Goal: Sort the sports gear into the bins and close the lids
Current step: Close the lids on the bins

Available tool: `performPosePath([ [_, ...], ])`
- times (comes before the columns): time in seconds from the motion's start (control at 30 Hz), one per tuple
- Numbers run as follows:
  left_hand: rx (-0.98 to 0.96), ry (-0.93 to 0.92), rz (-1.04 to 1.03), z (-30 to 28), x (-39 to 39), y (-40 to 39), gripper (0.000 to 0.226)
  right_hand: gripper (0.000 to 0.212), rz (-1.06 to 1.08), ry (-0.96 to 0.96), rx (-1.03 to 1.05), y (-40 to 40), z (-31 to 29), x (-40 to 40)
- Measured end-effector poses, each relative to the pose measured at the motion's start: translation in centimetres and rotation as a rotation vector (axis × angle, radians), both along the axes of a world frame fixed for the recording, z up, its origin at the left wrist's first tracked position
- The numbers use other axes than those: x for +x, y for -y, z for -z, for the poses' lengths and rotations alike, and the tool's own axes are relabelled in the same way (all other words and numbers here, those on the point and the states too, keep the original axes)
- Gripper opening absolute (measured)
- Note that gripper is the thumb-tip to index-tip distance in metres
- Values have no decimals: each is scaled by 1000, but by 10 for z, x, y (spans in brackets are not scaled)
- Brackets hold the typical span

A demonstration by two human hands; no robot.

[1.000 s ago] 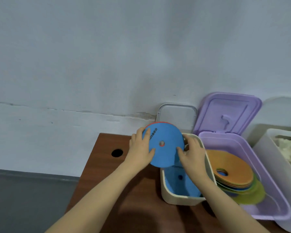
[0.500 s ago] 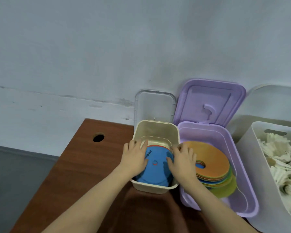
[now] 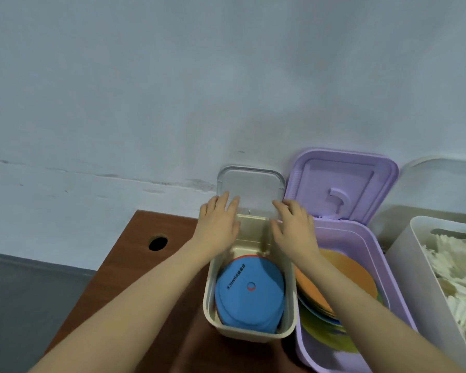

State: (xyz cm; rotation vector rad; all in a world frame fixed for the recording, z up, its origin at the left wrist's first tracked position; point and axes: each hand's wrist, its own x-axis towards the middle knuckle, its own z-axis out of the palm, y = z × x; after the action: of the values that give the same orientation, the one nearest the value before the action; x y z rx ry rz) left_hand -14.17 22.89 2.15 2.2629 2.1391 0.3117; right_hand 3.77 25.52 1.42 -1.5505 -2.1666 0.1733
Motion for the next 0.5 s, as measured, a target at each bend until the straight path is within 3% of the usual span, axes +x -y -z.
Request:
performPosePath([
  [0.3, 15, 118, -75, -11, -23, -55, 71, 79, 90, 384, 153, -52, -4, -20],
  [0.5, 12, 286, -5, -1, -35, -64, 67, 75, 82, 256, 226, -57, 3, -24],
])
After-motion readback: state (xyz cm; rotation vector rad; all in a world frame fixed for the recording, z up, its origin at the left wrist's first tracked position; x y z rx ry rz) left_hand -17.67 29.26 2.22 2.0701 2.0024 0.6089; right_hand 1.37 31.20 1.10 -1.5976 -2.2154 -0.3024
